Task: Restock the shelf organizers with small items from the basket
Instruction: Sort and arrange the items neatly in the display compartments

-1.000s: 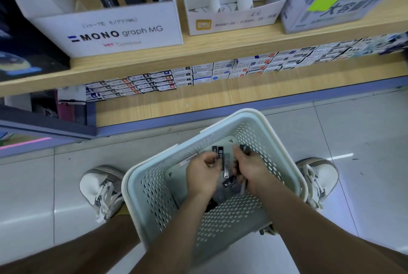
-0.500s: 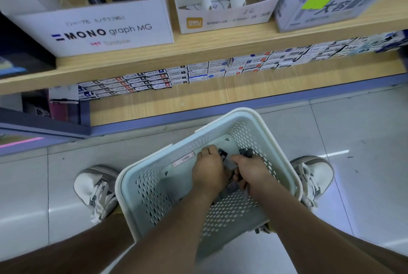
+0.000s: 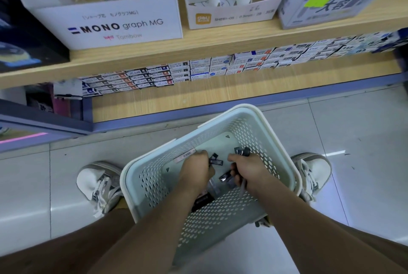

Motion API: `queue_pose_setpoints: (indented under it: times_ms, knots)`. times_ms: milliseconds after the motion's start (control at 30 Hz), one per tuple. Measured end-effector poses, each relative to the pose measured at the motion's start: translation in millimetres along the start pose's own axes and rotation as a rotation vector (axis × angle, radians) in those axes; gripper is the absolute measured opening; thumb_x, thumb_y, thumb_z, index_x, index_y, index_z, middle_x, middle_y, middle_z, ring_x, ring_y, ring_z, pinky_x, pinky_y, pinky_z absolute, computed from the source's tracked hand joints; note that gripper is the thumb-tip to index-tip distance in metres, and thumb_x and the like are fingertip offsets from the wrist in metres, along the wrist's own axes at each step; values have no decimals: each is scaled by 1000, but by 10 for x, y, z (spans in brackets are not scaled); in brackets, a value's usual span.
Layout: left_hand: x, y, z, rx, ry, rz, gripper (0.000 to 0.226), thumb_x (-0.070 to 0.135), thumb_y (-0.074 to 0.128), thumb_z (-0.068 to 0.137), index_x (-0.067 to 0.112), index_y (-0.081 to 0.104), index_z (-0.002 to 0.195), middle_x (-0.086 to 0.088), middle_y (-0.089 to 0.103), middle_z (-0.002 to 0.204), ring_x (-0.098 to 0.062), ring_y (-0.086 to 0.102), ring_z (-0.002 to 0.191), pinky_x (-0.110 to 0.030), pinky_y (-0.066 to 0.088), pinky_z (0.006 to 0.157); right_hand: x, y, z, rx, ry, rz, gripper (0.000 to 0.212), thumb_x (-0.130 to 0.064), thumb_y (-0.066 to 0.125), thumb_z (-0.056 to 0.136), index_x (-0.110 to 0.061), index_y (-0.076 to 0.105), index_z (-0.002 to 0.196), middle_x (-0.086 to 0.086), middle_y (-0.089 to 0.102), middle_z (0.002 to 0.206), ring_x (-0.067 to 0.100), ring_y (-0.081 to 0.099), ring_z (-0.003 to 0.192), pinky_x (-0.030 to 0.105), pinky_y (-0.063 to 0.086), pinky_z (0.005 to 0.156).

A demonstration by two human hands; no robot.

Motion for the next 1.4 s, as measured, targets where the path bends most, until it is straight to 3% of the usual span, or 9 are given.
queue_pose_setpoints:
  times_ms: [167, 333, 467, 600, 767, 933, 1067, 1200, 1400]
  knots:
    - [50, -129, -219, 72, -80, -472, 7, 23, 68, 77, 21, 63, 81, 3, 66, 81, -11, 59, 67, -20, 43, 56, -25, 64, 19, -40, -54, -49, 25, -28, 61, 93, -11, 56, 76, 7, 44, 59, 16, 35, 40, 18, 29, 35]
    - [193, -410, -485, 76, -86, -788, 10, 12, 74, 73, 16, 65, 75, 0, 63, 63, -13, 57, 49, -34, 53, 51, -147, 145, -255, -140, -144, 16, 25, -19, 67, 90, -8, 61, 68, 5, 46, 49, 12, 34, 34, 17, 24, 33]
    - [259, -806, -730, 88, -80, -994, 17, 12, 76, 79, 13, 71, 95, -5, 70, 81, -6, 62, 54, -20, 53, 55, -317, 67, -573, -118, -167, 179, 22, -17, 63, 91, -7, 62, 72, 6, 49, 51, 12, 37, 38, 20, 26, 37]
    - [382, -1250, -1014, 62, -20, -1177, 17, 3, 59, 91, 2, 68, 105, -14, 71, 96, -8, 69, 68, -19, 56, 62, -440, 53, -946, -178, -219, 165, 22, -25, 65, 91, -7, 64, 80, 7, 63, 60, 15, 51, 47, 22, 34, 40]
    - [621, -1966, -1454, 109, 136, -1178, 13, -1, 57, 91, 2, 67, 100, -17, 68, 92, -17, 67, 71, -21, 57, 63, -759, 94, -1591, -472, -335, 172, 29, -36, 59, 94, -9, 61, 85, 7, 59, 63, 12, 49, 46, 16, 23, 35]
    - [771, -2669, -1844, 284, 223, -1015, 5, 10, 71, 82, 13, 69, 84, -6, 71, 72, -11, 64, 53, -26, 57, 60, -1197, 12, -2407, -668, -559, 8, 32, -35, 69, 79, -8, 62, 94, 7, 62, 69, 9, 40, 47, 15, 20, 37]
    - [923, -3222, -2159, 326, 293, -984, 5, 9, 69, 84, 9, 70, 89, -6, 68, 66, -11, 60, 49, -22, 57, 59, -1586, 5, -2999, -662, -706, -84, 27, -29, 73, 74, -10, 61, 88, 7, 60, 66, 9, 37, 43, 14, 16, 36]
    - [1074, -3753, -2402, 306, 400, -986, 11, 3, 62, 88, 6, 69, 96, -5, 69, 68, -10, 65, 56, -18, 56, 60, -1967, -25, -3452, -568, -860, -160, 14, -26, 67, 89, -13, 62, 85, 5, 60, 66, 10, 36, 43, 14, 19, 36]
    - [1079, -4349, -2491, 454, 461, -924, 10, 4, 70, 81, 6, 73, 91, -11, 71, 73, -12, 62, 57, -18, 56, 59, -2374, -15, -3749, -533, -969, -208, 10, -21, 64, 93, -11, 63, 91, 5, 64, 71, 12, 39, 45, 17, 20, 38]
Point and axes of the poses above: each hand's wrist, its own z-axis towards the middle knuckle, its own y-axis out of the palm, x = y × z, the point moved 6 cm from there along z, towards the middle knuckle
